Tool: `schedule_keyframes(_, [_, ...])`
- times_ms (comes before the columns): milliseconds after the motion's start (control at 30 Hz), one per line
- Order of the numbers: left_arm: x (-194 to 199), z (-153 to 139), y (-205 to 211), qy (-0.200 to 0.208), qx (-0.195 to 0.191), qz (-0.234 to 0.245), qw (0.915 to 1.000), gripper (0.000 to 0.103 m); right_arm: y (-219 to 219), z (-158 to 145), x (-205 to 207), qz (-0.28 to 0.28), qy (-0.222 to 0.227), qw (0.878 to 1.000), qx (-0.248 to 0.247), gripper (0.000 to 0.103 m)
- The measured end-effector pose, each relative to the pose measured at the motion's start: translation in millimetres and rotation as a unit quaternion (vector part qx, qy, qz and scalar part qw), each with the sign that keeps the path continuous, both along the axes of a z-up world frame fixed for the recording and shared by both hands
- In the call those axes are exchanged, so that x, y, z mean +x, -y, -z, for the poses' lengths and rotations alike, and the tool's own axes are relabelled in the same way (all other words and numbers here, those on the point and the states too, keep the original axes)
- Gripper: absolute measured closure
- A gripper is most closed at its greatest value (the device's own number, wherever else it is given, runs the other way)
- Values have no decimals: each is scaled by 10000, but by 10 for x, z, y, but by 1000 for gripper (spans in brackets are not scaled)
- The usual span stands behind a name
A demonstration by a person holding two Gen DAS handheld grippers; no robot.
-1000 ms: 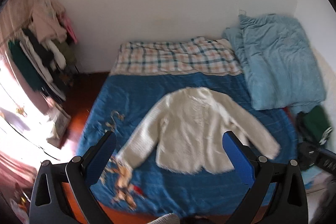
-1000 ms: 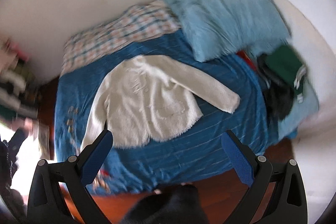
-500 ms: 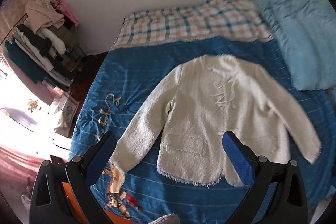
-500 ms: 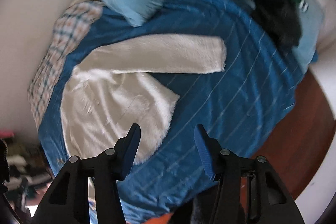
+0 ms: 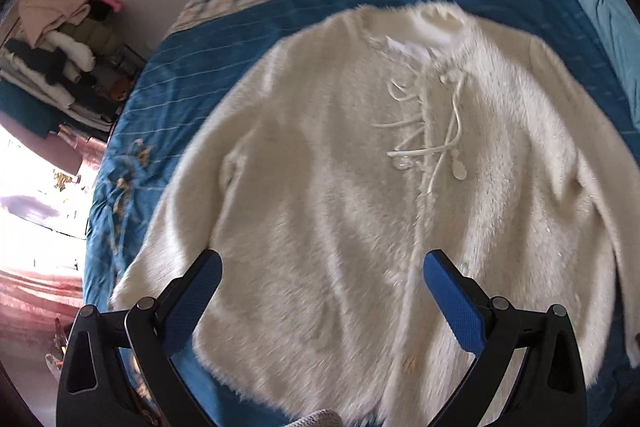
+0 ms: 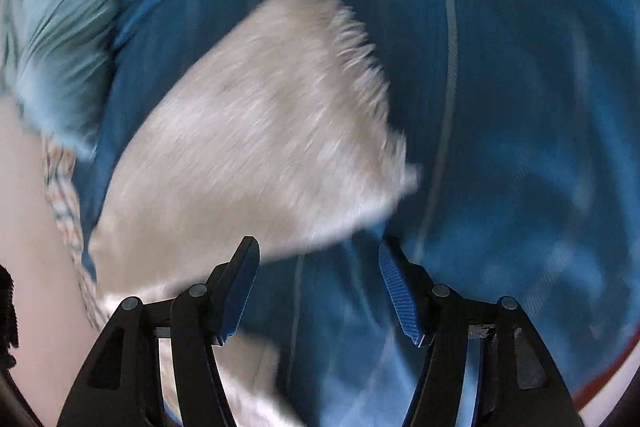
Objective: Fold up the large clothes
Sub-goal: 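Move the right gripper to the jacket sleeve cuff and grasp it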
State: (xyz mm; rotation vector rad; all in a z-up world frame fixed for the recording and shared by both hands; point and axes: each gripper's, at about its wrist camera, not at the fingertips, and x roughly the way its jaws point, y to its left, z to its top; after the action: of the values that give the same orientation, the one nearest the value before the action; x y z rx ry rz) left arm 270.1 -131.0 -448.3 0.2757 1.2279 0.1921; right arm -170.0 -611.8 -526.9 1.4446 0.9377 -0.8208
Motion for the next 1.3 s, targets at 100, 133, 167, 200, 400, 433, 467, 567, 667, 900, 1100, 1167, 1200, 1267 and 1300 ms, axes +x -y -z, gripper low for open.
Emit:
schedule_keyframes(100, [122, 236, 112, -93, -20, 109, 9999, 0, 121, 58, 71, 550, 490, 9961, -478, 71])
schedule_keyframes(133, [164, 301, 157, -111, -42, 158, 9998, 0, 152, 31, 117, 683, 712, 9935, -576, 77])
schedule_keyframes(167, [201, 358, 210, -129, -59, 205, 9997, 0, 182, 16, 165, 780, 780, 9916, -672, 77])
schedule_keyframes(200, [229, 404, 255, -142, -64, 253, 9996, 0, 214, 44, 220, 863, 796, 9905, -721, 77])
schedule_keyframes(400, [384, 489, 343, -88, -42, 414, 9991, 0, 345, 459, 593, 1219, 1287, 9826, -562, 67])
schedule_keyframes(433, [417, 486, 350, -72, -40, 420, 9991, 0, 379, 423, 703, 1052, 1224, 9849, -621, 71])
schedule_keyframes(467, [446, 474, 340, -49, -29, 427, 9991, 0, 411, 377, 789, 936, 1192, 9862, -660, 87])
schedule_keyframes(567, [529, 427, 333, 12, -31, 469, 9989, 0, 489, 144, 984, 744, 1165, 9870, -825, 97])
schedule_keyframes(667, [596, 372, 318, 51, -75, 485, 9988, 0, 609, -314, 1175, 881, 1345, 9795, -1212, 97])
schedule_keyframes(900, [741, 311, 168, 49, -207, 238, 9995, 0, 568, -1541, 2173, 96, 2082, 9571, -2014, 97])
schedule_keyframes(1100, [792, 351, -207, 25, -223, -174, 9996, 0, -281, -2120, 3673, -1723, 2311, 9294, -2306, 97])
schedule_keyframes(1167, [789, 361, -439, 51, -181, -398, 9990, 0, -691, -2093, 4072, -2293, 2252, 9190, -2282, 97])
schedule_keyframes(1200, [783, 366, -522, 58, -154, -472, 9987, 0, -992, -2033, 4399, -2641, 2224, 9117, -2226, 97])
schedule_keyframes(1267, [761, 406, -808, 68, -69, -736, 9972, 0, -1502, -1880, 4855, -3209, 2125, 8966, -2190, 97])
schedule_keyframes(1300, [744, 428, -901, 65, -26, -830, 9965, 0, -1825, -1776, 5131, -3546, 2078, 8848, -2197, 97])
